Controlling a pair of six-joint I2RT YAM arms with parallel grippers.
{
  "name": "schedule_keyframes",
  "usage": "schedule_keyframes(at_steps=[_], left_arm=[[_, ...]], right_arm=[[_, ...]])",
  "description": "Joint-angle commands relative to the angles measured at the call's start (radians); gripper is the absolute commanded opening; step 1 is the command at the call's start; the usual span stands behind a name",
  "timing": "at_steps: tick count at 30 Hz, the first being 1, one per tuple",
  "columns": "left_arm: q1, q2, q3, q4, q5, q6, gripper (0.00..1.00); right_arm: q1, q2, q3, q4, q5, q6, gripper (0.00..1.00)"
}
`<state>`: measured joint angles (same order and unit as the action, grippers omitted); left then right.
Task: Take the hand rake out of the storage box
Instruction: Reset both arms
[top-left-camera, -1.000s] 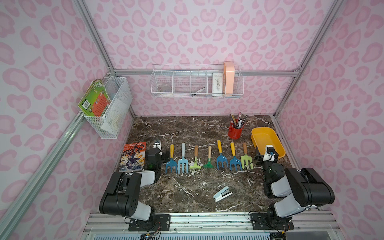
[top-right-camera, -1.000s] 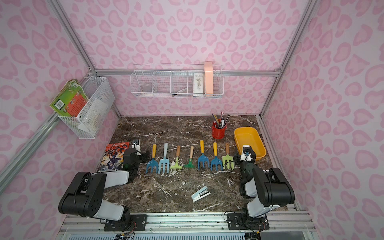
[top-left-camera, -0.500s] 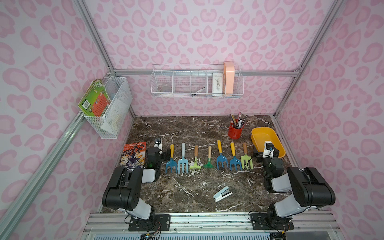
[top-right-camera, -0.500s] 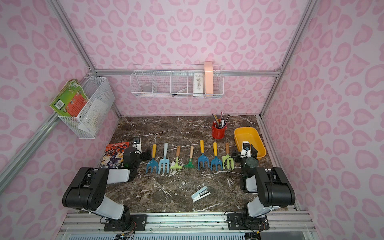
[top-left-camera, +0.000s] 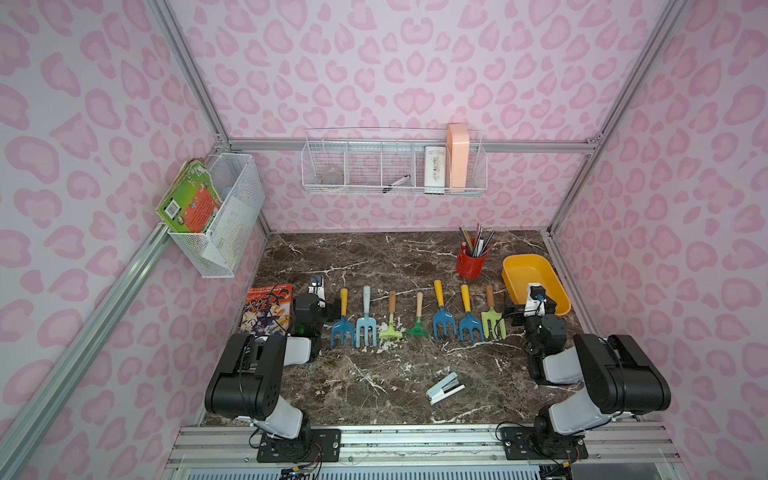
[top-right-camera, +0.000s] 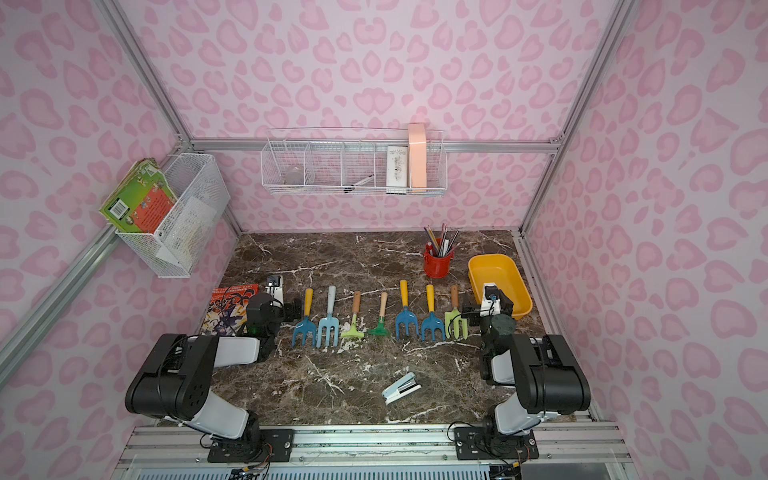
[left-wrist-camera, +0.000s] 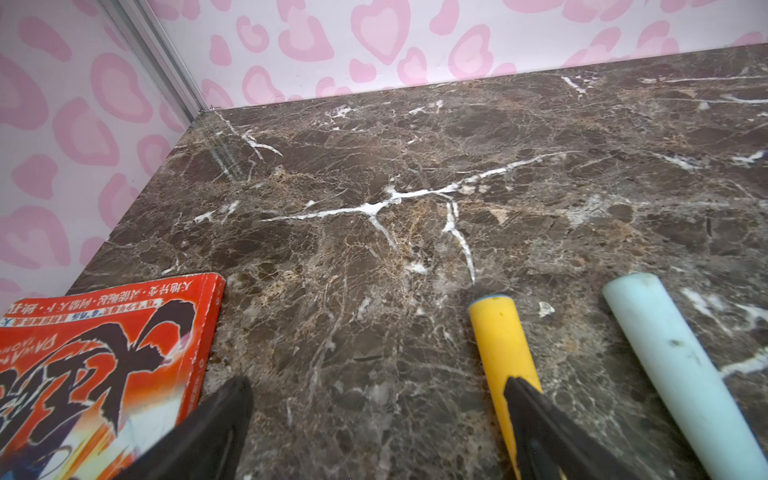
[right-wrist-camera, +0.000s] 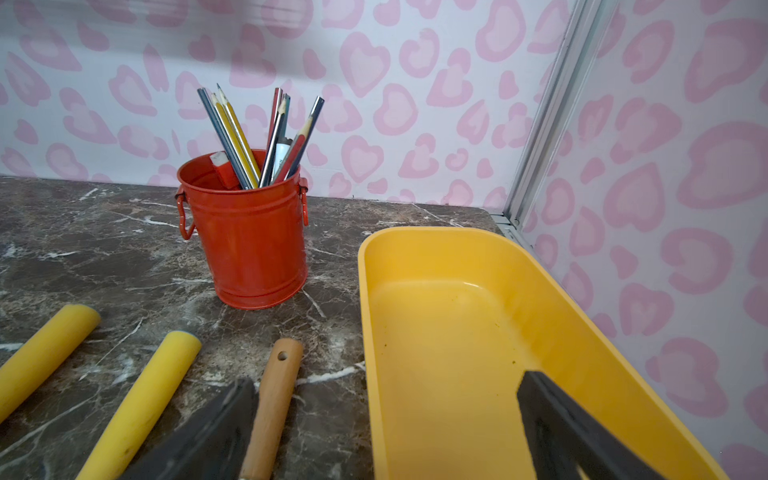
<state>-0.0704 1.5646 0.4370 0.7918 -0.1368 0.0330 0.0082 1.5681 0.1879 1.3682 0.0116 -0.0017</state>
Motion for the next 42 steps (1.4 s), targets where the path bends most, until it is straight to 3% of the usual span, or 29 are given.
schedule_keyframes(at_steps=[1,8,9,11,12,15,17,21,42], left_arm=[[0.000,-0.005,-0.001,0.021,0.005,0.012,0.99],[0.003,-0.026,-0.022,0.041,-0.033,-0.004,0.99],[0.003,-0.051,-0.041,0.041,-0.016,-0.012,0.98],[-0.001,-0.070,-0.038,0.002,0.177,0.077,0.98],[-0.002,-0.054,-0.035,0.017,0.195,0.087,0.99],[0.000,-0.025,0.023,-0.050,0.014,0.009,0.99],[0.011,-0.035,0.008,-0.043,-0.017,-0.020,0.99],[0.011,-0.016,0.012,-0.027,0.095,0.036,0.99],[0.015,-0.022,0.024,-0.061,0.095,0.020,0.99]], right_arm=[[-0.001,-0.003,0.006,0.013,0.018,0.016,0.99],[-0.002,0.000,0.008,0.011,0.016,0.017,0.99],[-0.003,-0.003,0.008,0.011,0.017,0.017,0.99],[-0.003,-0.001,0.008,0.011,0.016,0.017,0.99],[-0.002,-0.001,0.009,0.009,0.015,0.017,0.99],[-0.005,-0.001,0.009,0.006,0.012,0.019,0.99],[-0.005,-0.001,0.009,0.008,0.012,0.019,0.99],[-0.006,-0.001,0.009,0.006,0.012,0.018,0.99],[-0.006,-0.002,0.007,0.009,0.011,0.017,0.99]])
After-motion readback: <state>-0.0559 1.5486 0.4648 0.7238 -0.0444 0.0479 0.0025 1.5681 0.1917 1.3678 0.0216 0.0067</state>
